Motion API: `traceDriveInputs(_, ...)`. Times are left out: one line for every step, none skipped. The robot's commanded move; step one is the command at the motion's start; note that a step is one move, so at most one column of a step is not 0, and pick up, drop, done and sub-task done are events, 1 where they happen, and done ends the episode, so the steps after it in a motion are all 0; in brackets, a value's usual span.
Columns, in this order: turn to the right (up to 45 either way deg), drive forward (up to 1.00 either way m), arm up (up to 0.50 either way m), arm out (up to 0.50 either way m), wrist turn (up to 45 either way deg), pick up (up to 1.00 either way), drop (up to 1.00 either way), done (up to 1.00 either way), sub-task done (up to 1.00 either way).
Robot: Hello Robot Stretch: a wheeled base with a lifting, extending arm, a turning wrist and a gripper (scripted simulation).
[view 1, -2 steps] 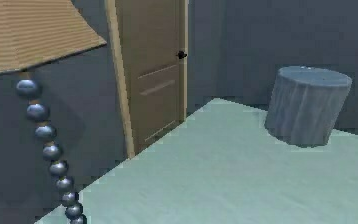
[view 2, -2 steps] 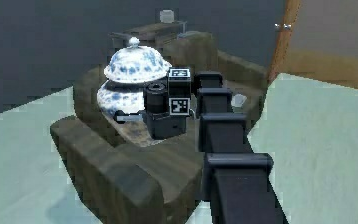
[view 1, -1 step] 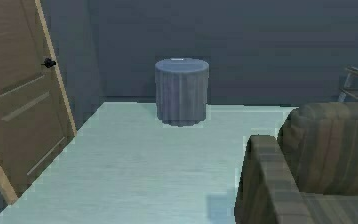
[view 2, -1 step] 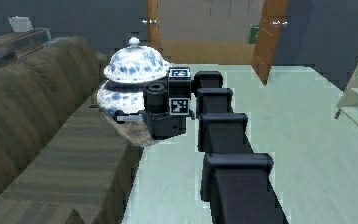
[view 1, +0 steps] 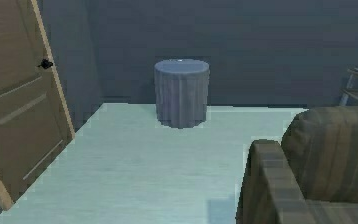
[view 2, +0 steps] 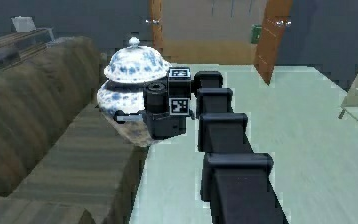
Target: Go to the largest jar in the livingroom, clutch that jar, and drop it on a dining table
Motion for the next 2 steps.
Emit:
traceDriveInputs(-15.0,0.0,0.0,0.0,0.0,0.0,0.0,0.0,0.0)
traceDriveInputs(0.0,1.0,0.0,0.0,0.0,0.0,0.0,0.0,0.0)
